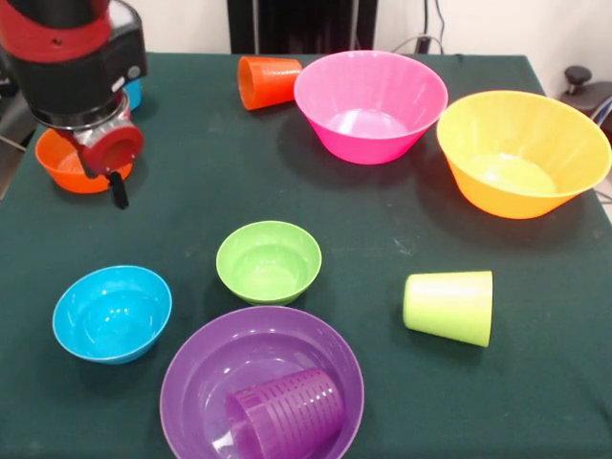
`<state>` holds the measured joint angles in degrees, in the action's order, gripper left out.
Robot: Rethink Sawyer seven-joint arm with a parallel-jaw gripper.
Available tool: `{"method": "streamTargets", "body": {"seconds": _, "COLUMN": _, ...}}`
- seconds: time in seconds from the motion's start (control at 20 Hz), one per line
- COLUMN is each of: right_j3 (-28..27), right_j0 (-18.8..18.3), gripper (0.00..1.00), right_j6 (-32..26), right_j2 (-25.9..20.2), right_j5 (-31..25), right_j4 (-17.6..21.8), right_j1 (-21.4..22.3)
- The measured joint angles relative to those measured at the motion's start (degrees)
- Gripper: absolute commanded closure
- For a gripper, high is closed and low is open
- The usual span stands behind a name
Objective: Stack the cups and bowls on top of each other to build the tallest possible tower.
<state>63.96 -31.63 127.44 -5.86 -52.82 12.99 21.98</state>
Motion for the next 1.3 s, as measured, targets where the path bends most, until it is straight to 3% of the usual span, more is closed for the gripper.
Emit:
{"method": "streamTargets", "body": {"seconds": 0.45, "right_j3": 1.73, "right_j0": -0.91, "gripper": 0.0, "right_j6": -4.52, "right_j2": -1.54, "right_j5": 0.01, "right_j4": 0.17, "right_j1": 1.57}}
{"method": "streamTargets", "body": {"seconds": 0.6, "right_j3": 3.19, "right_j0": -1.66, "gripper": 0.0, "right_j6": -8.26, "right_j2": -2.5, "right_j5": 0.63, "right_j4": 2.81, "right_j1": 2.0}}
{"method": "streamTargets", "body": {"seconds": 0.8, "right_j3": 5.21, "right_j0": -2.97, "gripper": 0.0, "right_j6": -15.31, "right_j2": -4.12, "right_j5": 0.8, "right_j4": 7.02, "right_j1": 2.9}}
{"method": "streamTargets", "body": {"seconds": 0.95, "right_j3": 7.78, "right_j0": -4.97, "gripper": 0.0, "right_j6": -24.33, "right_j2": -6.13, "right_j5": 0.78, "right_j4": 10.07, "right_j1": 3.95}}
{"method": "streamTargets", "body": {"seconds": 1.3, "right_j3": 14.3, "right_j0": -10.3, "gripper": 0.0, "right_j6": -37.06, "right_j2": -9.06, "right_j5": 0.83, "right_j4": 12.44, "right_j1": 7.0}}
